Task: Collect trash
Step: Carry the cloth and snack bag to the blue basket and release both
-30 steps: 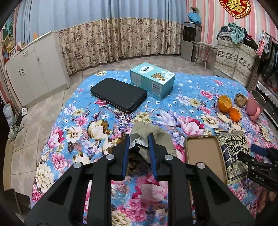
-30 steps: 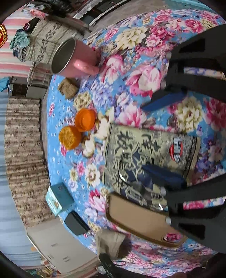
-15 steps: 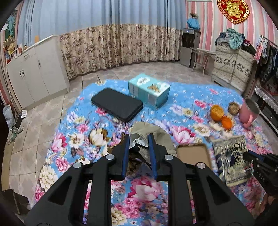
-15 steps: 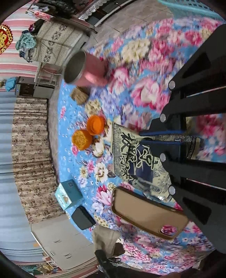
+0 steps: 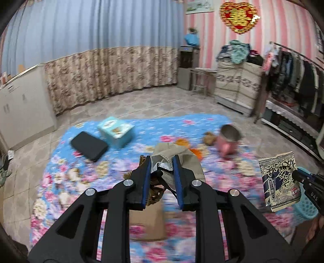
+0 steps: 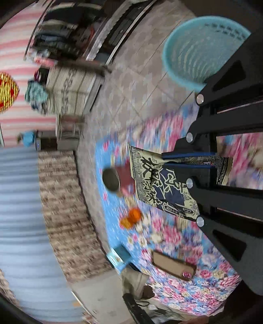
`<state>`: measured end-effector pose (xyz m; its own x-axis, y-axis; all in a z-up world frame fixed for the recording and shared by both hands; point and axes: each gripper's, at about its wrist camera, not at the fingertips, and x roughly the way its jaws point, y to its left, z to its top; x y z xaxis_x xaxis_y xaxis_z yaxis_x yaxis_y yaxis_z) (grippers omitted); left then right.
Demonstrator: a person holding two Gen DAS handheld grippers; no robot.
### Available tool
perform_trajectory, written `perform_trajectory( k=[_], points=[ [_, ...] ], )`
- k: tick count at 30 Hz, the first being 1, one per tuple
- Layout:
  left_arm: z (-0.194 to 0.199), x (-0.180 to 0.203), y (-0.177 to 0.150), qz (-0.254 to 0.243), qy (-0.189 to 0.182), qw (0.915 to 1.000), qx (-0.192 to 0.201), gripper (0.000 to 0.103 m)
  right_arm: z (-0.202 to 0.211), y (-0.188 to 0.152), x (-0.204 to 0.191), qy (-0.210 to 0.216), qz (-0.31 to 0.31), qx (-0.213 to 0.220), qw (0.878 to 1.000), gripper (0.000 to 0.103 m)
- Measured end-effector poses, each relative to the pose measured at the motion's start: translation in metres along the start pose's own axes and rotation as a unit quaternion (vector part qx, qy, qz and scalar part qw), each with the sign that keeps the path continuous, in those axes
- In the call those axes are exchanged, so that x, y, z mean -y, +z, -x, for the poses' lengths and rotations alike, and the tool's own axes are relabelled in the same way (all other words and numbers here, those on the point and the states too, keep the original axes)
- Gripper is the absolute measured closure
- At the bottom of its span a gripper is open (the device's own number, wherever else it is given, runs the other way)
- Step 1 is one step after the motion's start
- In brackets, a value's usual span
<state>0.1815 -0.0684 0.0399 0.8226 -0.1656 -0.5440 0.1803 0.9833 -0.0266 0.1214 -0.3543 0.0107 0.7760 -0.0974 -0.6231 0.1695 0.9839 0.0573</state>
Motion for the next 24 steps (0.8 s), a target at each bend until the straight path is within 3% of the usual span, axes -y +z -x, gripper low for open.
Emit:
perform_trajectory(
  k=[7,13,18,24],
  points=[
    [0.003,0.104,-0.011,-0.045,-0.063,0.9969,-0.008,0.082,0.041,-0.015,0.097,-0.065,-0.054,0.01,0.996,0.097],
    [-0.002,0.19,-0.034,-0.073,-0.131,0.9883,-0.028,0.082,0.064,-0.03,0.163,-0.117,-0.091,0.012,0.989,0.097],
    [-0.011,0.251,-0.053,-0.093,-0.18,0.9779,-0.052,0.082,0.074,-0.043,0.205,-0.152,-0.114,0.011,0.982,0.097],
    [-0.02,0.309,-0.071,-0.135,-0.207,0.9674,-0.057,0.082,0.078,-0.057,0.238,-0.173,-0.136,0.007,0.975,0.097]
  ],
)
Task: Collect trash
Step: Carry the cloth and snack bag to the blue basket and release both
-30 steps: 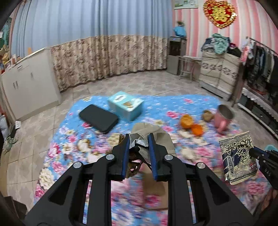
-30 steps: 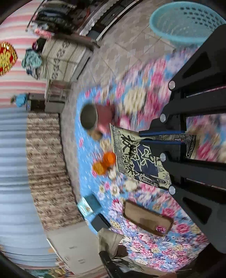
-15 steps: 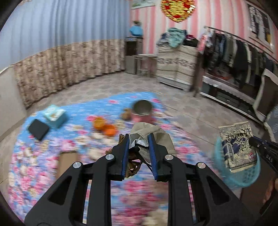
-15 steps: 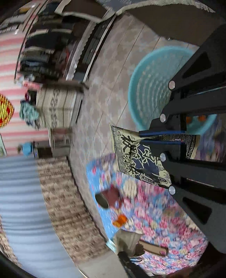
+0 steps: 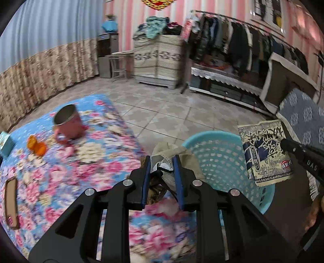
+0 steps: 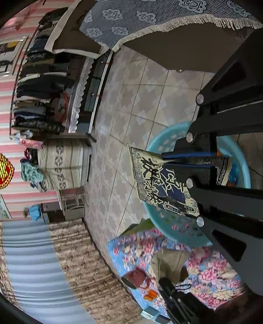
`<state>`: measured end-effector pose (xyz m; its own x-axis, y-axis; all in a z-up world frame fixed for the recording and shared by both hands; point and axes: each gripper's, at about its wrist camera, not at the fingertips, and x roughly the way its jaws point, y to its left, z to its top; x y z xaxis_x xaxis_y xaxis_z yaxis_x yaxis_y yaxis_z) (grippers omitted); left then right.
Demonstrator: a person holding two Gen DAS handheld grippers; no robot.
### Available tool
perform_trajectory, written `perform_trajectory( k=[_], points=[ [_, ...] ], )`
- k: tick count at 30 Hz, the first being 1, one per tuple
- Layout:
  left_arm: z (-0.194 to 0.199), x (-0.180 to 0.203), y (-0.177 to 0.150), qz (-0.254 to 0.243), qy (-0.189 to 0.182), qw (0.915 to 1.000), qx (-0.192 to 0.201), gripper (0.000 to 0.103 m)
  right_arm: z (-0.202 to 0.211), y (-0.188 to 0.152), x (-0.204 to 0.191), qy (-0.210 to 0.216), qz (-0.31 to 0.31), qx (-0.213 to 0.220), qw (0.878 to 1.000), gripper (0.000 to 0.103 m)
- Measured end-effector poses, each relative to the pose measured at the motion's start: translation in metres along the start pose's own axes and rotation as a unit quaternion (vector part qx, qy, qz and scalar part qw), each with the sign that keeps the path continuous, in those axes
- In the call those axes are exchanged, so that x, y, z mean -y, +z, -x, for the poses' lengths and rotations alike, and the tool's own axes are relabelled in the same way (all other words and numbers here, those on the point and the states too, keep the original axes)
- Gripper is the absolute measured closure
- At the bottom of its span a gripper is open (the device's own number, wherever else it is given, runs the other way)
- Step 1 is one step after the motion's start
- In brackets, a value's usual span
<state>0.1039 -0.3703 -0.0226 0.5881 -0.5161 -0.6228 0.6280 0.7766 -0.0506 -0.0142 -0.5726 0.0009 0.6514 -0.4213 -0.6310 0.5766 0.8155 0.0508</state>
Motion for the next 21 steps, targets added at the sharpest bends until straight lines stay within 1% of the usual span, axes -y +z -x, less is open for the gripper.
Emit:
perform_trajectory(
  k=[5,9,11,12,13,14,15,16,19,21],
  points=[
    [-0.017,0.025,0.0,-0.017,-0.017,0.9997,-0.003,0.081,-0.009,-0.004,0.022,-0.017,-0.011,-0.008,1.0,0.097],
    [-0.024,0.031,0.005,-0.026,-0.026,0.9993,0.001,0.077,-0.014,-0.008,0.029,-0.021,-0.019,-0.014,0.999,0.097],
    [-0.026,0.034,0.007,-0.029,-0.036,0.9989,0.002,0.074,-0.017,-0.01,0.03,-0.021,-0.021,-0.016,0.999,0.097],
    [-0.027,0.035,0.009,-0.03,-0.04,0.9987,0.002,0.068,-0.018,-0.011,0.03,-0.021,-0.022,-0.017,0.999,0.097],
    [-0.026,0.036,0.011,-0.031,-0.039,0.9987,0.004,0.056,-0.019,-0.011,0.03,-0.021,-0.022,-0.018,0.999,0.097],
    [-0.024,0.036,0.013,-0.03,-0.034,0.9989,0.01,0.049,-0.02,-0.012,0.03,-0.02,-0.022,-0.019,0.999,0.097],
    [-0.022,0.036,0.014,-0.027,-0.027,0.9991,0.016,0.037,-0.021,-0.012,0.03,-0.02,-0.022,-0.02,0.999,0.097],
    [-0.021,0.033,0.015,-0.023,-0.018,0.9993,0.022,0.029,-0.022,-0.012,0.028,-0.02,-0.021,-0.021,0.999,0.097],
    [-0.019,0.025,0.018,-0.014,-0.003,0.9996,0.023,0.015,-0.024,-0.014,0.026,-0.019,-0.019,-0.024,0.999,0.097],
    [-0.017,0.016,0.018,-0.012,0.012,0.9997,0.02,0.01,-0.025,-0.016,0.024,-0.018,-0.017,-0.027,0.999,0.097]
  ],
)
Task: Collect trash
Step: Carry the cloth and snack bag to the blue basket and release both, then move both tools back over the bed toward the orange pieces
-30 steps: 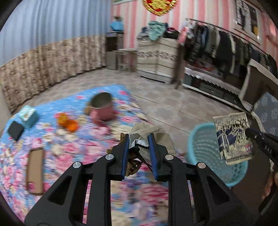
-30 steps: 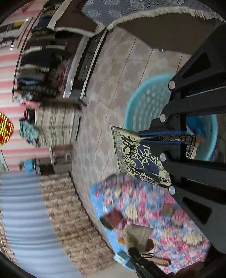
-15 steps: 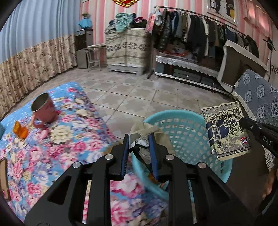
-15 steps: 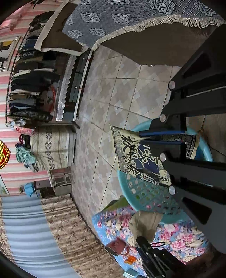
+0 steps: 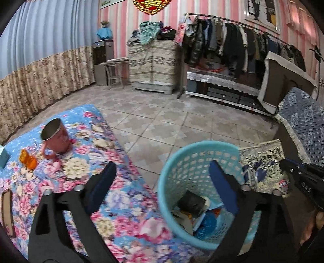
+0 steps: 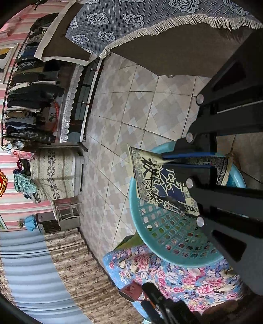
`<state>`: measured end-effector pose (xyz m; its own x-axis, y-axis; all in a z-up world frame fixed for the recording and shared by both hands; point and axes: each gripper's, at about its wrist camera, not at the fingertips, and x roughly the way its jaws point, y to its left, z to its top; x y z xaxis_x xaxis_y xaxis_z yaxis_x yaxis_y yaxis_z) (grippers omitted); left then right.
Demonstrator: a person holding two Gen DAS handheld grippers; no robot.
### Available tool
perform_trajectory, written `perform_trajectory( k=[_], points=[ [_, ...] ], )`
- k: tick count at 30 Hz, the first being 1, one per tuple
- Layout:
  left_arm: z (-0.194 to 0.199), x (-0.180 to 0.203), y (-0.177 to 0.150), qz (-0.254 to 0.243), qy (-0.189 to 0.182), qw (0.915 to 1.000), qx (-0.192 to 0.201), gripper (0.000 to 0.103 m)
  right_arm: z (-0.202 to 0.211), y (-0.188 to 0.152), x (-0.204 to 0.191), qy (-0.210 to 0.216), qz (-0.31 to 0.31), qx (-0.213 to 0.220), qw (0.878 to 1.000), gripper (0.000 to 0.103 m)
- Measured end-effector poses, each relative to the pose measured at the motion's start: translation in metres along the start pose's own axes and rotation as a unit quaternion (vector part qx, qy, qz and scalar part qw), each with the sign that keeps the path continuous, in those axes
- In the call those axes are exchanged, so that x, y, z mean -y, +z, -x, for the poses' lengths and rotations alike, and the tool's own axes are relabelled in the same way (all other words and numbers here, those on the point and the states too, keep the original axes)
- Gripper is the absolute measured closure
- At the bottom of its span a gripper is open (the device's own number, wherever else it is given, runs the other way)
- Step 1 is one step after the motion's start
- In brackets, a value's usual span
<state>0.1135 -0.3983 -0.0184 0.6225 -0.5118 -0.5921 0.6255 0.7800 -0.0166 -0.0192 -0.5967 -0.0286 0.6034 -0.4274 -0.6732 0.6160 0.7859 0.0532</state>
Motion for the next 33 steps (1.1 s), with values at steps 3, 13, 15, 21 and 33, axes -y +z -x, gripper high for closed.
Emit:
perform_trajectory(
  k=[3,13,15,21,33],
  points=[
    [0.002,-0.013,0.001,0.004,0.017,0.9998,-0.003,0.007,-0.003,-0.004,-0.005,0.005,0.001,-0.005,1.0,0.097],
    [0.014,-0.056,-0.004,0.041,0.041,0.9983,-0.008,0.006,-0.021,-0.008,-0.036,0.028,0.009,-0.024,0.999,0.093],
    [0.019,-0.063,-0.004,0.045,0.046,0.9979,-0.005,0.006,-0.024,-0.008,-0.044,0.028,0.014,-0.027,0.999,0.09],
    [0.029,-0.085,-0.004,0.063,0.054,0.9965,-0.005,0.006,-0.027,-0.009,-0.062,0.018,0.031,-0.024,0.999,0.036],
    [0.057,-0.132,-0.016,0.079,0.085,0.9932,0.008,0.006,-0.01,-0.008,-0.104,0.005,0.061,0.011,0.998,0.011]
  ],
)
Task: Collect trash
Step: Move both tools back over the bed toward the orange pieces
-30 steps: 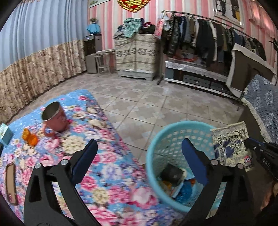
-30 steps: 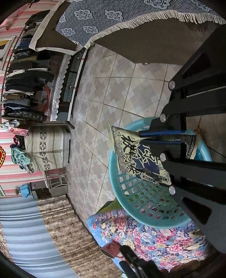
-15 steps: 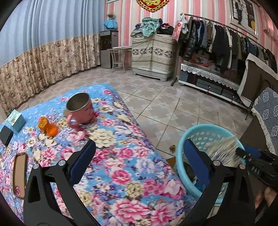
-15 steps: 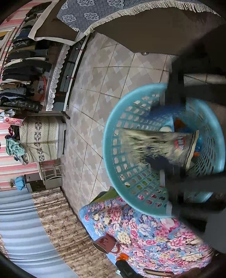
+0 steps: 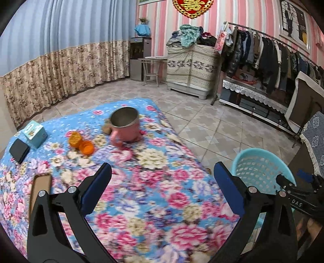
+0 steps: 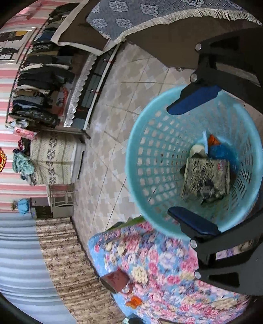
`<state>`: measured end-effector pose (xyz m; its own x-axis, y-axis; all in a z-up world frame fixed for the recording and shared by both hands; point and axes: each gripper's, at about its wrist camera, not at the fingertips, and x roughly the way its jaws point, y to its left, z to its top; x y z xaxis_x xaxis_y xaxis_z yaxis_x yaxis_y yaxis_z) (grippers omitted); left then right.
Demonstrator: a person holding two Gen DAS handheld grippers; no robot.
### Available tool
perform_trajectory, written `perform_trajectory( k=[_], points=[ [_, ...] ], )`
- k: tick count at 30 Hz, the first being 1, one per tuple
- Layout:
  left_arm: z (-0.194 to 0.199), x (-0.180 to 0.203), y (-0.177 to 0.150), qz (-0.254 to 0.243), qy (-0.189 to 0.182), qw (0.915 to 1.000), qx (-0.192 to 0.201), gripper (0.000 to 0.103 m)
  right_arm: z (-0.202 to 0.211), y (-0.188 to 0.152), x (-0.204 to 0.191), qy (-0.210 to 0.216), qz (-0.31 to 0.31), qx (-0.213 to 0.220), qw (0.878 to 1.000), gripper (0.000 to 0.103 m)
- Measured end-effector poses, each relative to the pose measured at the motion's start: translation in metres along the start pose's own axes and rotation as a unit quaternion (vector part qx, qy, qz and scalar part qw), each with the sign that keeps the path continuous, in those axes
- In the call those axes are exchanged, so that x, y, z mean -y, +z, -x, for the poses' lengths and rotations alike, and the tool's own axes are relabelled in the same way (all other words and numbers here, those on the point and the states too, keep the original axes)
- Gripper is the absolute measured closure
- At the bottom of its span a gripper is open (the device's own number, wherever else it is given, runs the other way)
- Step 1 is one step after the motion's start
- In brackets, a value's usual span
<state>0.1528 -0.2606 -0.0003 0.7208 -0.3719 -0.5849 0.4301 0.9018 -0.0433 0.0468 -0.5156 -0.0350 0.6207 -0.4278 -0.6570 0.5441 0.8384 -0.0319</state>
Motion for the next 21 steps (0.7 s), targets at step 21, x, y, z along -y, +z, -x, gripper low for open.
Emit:
perform_trajectory(
  k=[21],
  points=[
    [-0.005,-0.234,-0.006,0.076,0.121,0.9897,0.006,0.005,-0.011,0.005,-0.229,0.156,0.069,0.015,0.985,0.007]
  ],
)
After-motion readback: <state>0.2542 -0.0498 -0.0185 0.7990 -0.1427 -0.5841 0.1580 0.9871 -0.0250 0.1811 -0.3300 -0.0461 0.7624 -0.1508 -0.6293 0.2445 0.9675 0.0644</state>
